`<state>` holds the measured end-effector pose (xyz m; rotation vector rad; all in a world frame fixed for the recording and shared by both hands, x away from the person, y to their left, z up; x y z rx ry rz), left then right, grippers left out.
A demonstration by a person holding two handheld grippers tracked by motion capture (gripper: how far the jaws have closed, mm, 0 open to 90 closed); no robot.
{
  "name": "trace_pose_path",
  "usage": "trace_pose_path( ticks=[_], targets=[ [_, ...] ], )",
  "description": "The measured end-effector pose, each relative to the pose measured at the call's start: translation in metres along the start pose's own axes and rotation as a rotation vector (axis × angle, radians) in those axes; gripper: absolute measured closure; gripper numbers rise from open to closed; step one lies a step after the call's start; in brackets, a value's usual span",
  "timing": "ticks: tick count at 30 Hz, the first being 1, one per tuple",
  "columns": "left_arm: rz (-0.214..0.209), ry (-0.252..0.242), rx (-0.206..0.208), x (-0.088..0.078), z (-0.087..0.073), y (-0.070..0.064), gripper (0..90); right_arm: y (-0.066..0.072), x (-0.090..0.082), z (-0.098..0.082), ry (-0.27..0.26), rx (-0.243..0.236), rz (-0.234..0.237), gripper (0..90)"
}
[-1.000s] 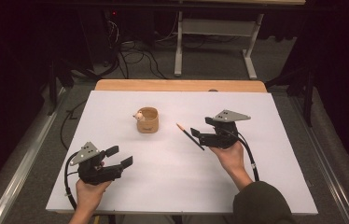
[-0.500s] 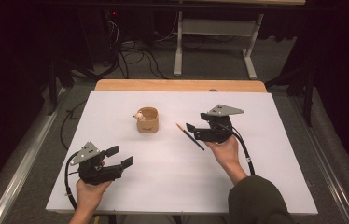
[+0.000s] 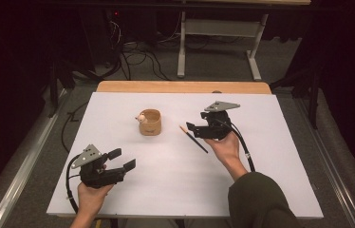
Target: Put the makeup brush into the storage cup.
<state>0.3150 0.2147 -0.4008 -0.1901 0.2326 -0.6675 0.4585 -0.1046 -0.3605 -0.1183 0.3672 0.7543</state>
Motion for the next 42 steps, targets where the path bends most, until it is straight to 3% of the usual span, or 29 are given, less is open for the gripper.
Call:
trace_pose_path(
  ticks=[10,14,23,31,42],
  targets=[
    [-0.003,0.005,0.002,0.001,0.000,-0.001,25.5,0.002,0.007,0.004,0.102,-0.050,0.002,33.2],
    [-0.002,0.004,0.001,0.000,0.000,-0.001,25.5,0.001,0.007,0.003,0.157,-0.041,0.001,34.0],
    [-0.002,0.008,0.003,0.001,-0.001,-0.001,25.5,-0.002,0.009,0.012,0.228,-0.052,-0.005,34.2],
    [-0.003,0.011,0.003,0.001,-0.001,-0.001,25.6,0.000,0.018,0.015,0.357,-0.065,0.001,34.2],
    [-0.004,0.011,0.002,0.001,-0.001,-0.001,25.6,-0.001,0.022,0.018,0.458,-0.058,0.012,36.9]
  ],
)
Point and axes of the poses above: each handheld gripper's, and its own axes: x roughly forward along the jaws, z roughly out of its top, y roughly to its left, the point moved 3 cm from there along x, roughly forward along the jaws, and after that the axes turned 12 degrees about -y, right-handed, at the moved point
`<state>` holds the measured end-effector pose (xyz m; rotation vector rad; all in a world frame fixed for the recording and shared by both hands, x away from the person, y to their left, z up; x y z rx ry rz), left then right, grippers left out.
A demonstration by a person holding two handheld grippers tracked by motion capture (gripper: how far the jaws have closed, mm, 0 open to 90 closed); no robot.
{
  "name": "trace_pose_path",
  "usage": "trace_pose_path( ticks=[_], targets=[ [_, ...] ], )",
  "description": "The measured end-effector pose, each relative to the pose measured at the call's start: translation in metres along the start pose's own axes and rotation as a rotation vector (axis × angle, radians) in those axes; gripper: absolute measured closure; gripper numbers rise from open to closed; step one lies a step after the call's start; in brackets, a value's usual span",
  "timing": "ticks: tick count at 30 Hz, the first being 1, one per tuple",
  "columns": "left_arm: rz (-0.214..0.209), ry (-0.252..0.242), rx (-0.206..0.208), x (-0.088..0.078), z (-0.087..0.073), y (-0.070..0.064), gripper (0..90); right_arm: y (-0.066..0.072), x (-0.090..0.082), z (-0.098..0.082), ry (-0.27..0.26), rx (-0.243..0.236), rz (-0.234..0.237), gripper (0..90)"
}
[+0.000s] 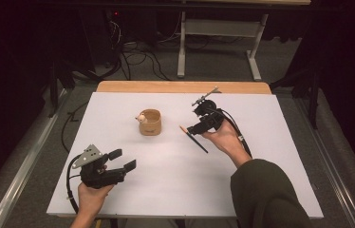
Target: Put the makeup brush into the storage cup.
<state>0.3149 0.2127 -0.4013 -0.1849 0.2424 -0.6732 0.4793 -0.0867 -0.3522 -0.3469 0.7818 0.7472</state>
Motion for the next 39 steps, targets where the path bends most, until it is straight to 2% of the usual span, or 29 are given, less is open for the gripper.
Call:
trace_pose_path(
  ticks=[17,21,23,28,29,30,31,34,38,39],
  targets=[
    [0.001,0.002,-0.001,0.000,0.000,0.000,25.7,-0.004,0.010,-0.003,0.109,-0.003,0.005,51.0],
    [0.002,0.001,-0.001,0.000,0.000,0.000,25.7,-0.003,0.012,-0.004,0.142,0.026,-0.003,53.4],
    [0.001,0.001,-0.001,0.000,0.000,0.000,25.7,-0.005,0.014,-0.005,0.148,-0.002,0.000,54.0],
    [0.000,0.003,-0.001,0.000,0.000,0.000,25.7,-0.006,0.019,-0.006,0.176,0.004,0.001,55.5],
    [0.001,0.003,-0.001,0.000,0.000,0.000,25.6,-0.005,0.020,-0.007,0.190,0.022,-0.004,55.6],
    [0.001,0.003,-0.001,0.000,0.000,0.001,25.6,-0.007,0.022,-0.007,0.184,-0.002,0.006,56.1],
    [0.001,0.003,-0.001,0.000,0.000,0.001,25.7,-0.006,0.022,-0.007,0.192,0.011,0.004,56.9],
    [0.002,0.001,-0.001,0.000,0.000,0.000,25.6,-0.007,0.027,-0.009,0.205,-0.003,0.008,57.9],
    [-0.001,0.004,-0.002,0.000,0.000,0.000,25.6,-0.007,0.030,-0.010,0.227,0.001,0.012,59.4],
    [-0.001,0.004,-0.001,0.000,0.000,0.000,25.7,-0.006,0.031,-0.011,0.244,0.030,0.003,59.8]
  ],
)
Point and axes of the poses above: each handheld gripper's, and its own axes: x roughly forward along the jaws, z roughly out of its top, y roughly to its left, the point moved 3 cm from there along x, roughly forward along the jaws, and after that the axes turned 12 degrees about -y, right-handed, at the moved point
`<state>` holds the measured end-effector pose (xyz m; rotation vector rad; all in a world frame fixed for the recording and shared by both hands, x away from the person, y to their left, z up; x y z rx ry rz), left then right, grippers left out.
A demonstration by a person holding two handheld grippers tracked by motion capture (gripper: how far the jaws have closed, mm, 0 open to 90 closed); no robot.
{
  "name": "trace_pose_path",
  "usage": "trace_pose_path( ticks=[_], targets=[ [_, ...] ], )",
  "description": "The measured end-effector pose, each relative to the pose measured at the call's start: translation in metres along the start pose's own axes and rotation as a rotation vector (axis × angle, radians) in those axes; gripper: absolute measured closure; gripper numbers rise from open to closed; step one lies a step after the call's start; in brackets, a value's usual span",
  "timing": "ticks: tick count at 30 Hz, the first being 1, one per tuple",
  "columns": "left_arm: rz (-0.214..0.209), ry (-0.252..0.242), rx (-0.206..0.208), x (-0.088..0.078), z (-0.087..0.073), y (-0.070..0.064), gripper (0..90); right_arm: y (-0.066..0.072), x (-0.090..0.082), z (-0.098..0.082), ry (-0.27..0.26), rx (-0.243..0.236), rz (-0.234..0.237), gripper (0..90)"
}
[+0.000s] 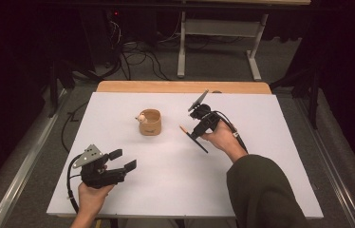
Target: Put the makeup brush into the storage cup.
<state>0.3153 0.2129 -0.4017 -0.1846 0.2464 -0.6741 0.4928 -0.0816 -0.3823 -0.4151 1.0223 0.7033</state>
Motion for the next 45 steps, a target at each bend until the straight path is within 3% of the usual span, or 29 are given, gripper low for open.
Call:
trace_pose_path(
  ticks=[1,4,7,17,24,31,33,45],
  targets=[
    [0.000,-0.001,-0.002,0.000,0.000,0.000,25.7,-0.002,0.002,0.000,-0.001,-0.027,0.001,60.3],
    [0.000,0.000,-0.001,0.000,0.000,0.000,25.7,-0.001,0.005,-0.001,0.021,-0.010,-0.001,61.8],
    [-0.001,0.001,-0.002,0.000,0.000,0.000,25.7,-0.003,0.010,-0.002,0.035,-0.039,0.007,63.8],
    [0.001,0.000,0.000,-0.001,0.000,0.000,25.7,-0.002,0.021,-0.004,0.107,-0.032,0.017,69.0],
    [-0.001,0.002,0.001,0.000,0.000,0.000,25.8,-0.001,0.025,-0.005,0.125,-0.013,0.010,70.4],
    [-0.002,0.004,0.004,0.000,0.000,0.000,25.8,-0.001,0.032,-0.006,0.153,-0.034,0.004,72.4],
    [-0.002,0.002,0.002,0.000,0.000,0.000,25.8,0.001,0.034,-0.007,0.163,-0.017,0.003,73.3],
    [-0.002,0.002,0.001,0.000,0.000,0.000,25.8,0.002,0.040,-0.007,0.198,-0.020,-0.021,80.7]
  ],
)
Point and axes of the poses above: each handheld gripper's, and its own axes: x roughly forward along the jaws, z roughly out of its top, y roughly to its left, the point moved 3 cm from there along x, roughly forward along the jaws, and after that the axes turned 12 degrees about -y, right-handed, at the moved point
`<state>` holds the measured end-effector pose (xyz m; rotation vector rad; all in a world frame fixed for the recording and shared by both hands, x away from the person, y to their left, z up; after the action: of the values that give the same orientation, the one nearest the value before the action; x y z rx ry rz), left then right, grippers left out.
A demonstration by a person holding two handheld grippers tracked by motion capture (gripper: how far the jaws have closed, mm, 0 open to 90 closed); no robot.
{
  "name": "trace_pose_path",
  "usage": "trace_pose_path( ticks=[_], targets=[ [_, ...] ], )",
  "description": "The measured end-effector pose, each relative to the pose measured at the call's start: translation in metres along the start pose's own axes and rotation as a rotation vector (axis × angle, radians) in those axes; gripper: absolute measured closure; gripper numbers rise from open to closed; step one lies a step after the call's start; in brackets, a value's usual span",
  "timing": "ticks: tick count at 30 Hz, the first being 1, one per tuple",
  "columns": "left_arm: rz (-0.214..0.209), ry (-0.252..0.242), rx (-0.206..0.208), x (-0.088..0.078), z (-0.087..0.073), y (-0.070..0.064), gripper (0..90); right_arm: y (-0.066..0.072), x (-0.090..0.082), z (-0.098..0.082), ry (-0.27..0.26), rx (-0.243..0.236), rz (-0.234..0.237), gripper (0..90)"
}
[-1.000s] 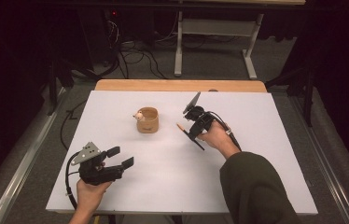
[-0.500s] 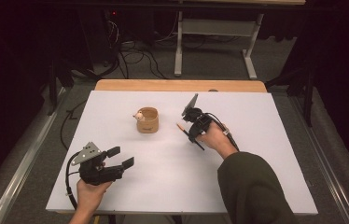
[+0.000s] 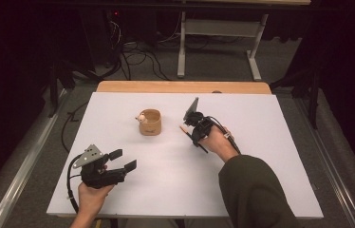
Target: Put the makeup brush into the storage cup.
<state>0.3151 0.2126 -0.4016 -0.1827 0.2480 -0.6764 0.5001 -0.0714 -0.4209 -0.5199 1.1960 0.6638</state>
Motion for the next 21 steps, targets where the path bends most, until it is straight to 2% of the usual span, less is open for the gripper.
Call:
trace_pose_path(
  ticks=[6,7,8,9,12,14,21],
  targets=[
    [0.000,-0.001,0.000,0.0000,0.0000,-0.0003,25.9,0.0022,0.0006,0.0001,0.006,-0.009,-0.018,85.3],
    [0.000,0.000,0.001,0.0002,-0.0001,-0.0003,25.9,0.0037,0.0002,-0.0001,0.011,0.008,-0.023,85.3],
    [-0.001,0.001,0.002,0.0002,-0.0001,-0.0004,25.9,0.0023,0.0007,0.0002,0.004,-0.011,-0.016,85.4],
    [-0.001,0.000,0.002,0.0002,-0.0001,-0.0004,25.9,0.0033,0.0003,0.0000,0.010,0.005,-0.021,85.6],
    [0.000,0.000,0.001,-0.0001,-0.0001,-0.0001,25.9,0.0014,0.0006,0.0002,0.007,-0.012,-0.015,85.8],
    [0.002,-0.001,0.000,-0.0001,-0.0001,0.0000,25.9,0.0021,0.0006,-0.0001,0.007,0.003,-0.011,86.0],
    [0.000,0.001,0.001,0.0000,-0.0001,0.0000,25.9,0.0010,-0.0001,-0.0002,0.008,-0.001,-0.006,86.2]
  ],
)
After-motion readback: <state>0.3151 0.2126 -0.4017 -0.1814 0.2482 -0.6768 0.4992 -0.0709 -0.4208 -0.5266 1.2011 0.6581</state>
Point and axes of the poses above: each handheld gripper's, and its own axes: x roughly forward along the jaws, z roughly out of its top, y roughly to its left, the point moved 3 cm from there along x, roughly forward along the jaws, and after that the axes turned 12 degrees about -y, right-handed, at the moved point
